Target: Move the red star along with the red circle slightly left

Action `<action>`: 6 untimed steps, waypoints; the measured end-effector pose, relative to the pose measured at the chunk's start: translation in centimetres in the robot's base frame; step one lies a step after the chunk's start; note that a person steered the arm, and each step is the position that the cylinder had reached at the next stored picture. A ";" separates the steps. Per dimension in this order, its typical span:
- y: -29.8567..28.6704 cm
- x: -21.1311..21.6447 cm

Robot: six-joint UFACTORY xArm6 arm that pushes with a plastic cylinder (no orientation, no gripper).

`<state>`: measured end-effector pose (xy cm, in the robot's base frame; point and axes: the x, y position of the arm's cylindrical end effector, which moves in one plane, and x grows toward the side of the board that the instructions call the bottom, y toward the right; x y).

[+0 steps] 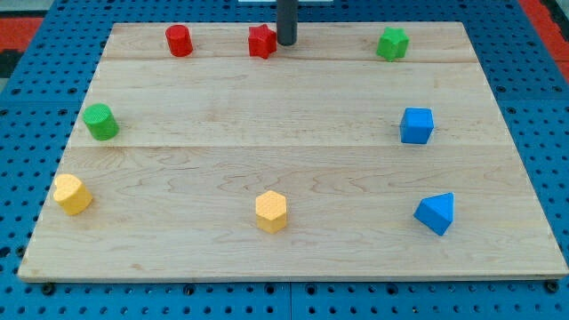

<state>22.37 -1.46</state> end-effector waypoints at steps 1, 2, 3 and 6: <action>-7.7 -0.3; -7.8 -0.5; -4.2 0.0; -10.2 0.2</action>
<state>22.61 -11.68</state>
